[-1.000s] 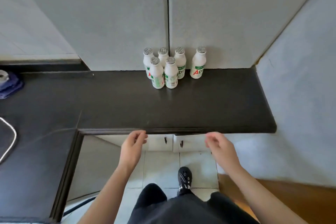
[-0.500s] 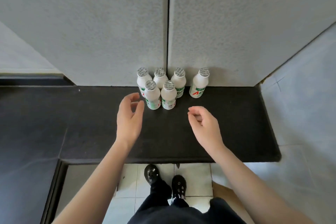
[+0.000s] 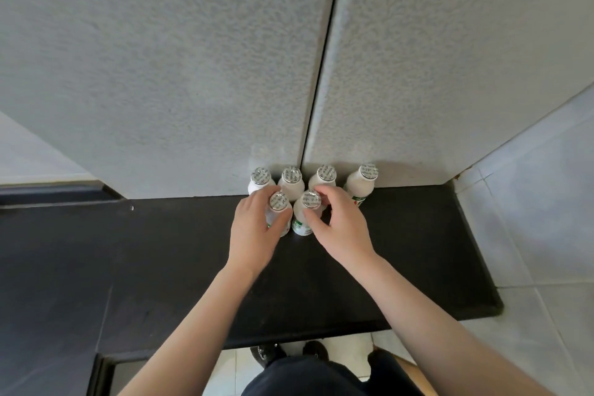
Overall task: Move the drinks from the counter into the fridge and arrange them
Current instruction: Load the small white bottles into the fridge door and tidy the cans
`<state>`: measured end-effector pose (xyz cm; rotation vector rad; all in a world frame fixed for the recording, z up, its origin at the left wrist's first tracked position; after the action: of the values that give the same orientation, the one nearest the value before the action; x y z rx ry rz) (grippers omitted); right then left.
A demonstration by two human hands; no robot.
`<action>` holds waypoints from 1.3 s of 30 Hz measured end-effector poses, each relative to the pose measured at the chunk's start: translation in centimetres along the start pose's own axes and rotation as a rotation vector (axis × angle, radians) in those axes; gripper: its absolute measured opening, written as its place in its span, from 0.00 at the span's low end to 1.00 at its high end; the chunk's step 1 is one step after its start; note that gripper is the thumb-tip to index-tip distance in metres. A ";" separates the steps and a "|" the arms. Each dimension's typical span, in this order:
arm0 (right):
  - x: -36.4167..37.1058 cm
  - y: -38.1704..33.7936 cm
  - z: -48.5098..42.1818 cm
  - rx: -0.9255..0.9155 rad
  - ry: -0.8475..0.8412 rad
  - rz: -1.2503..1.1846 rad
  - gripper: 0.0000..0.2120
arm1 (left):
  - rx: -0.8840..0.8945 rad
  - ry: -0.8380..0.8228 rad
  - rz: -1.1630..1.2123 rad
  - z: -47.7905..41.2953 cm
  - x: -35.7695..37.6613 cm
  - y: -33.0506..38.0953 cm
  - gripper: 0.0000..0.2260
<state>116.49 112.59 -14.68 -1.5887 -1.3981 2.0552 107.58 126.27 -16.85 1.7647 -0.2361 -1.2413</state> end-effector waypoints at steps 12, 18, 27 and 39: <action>0.8 -0.2 0.3 -0.081 0.040 0.222 0.14 | -0.064 0.048 0.048 3.2 -2.8 -2.0 0.19; 0.3 0.1 2.5 -0.158 0.014 0.185 0.16 | -0.125 0.081 0.062 7.0 -4.4 -2.0 0.19; -0.6 1.7 8.1 -0.136 -0.125 -0.072 0.17 | -0.265 0.275 0.128 15.4 -7.1 -1.9 0.18; 3.4 -2.4 15.0 -0.350 -0.523 -0.357 0.11 | -0.623 0.715 0.212 36.0 -6.0 0.5 0.19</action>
<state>101.75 107.77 -15.38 -0.8121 -2.1330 2.1646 75.50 108.99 -14.57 1.4632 0.3400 -0.4022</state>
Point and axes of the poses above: each hand's wrist, its own z-axis away from the middle knuckle, its own x-axis out of the palm, y = z × x, the point moved 5 cm from there along -z, towards the middle knuckle, and after that the axes turned 4 degrees about -z, right-handed, at the moved point
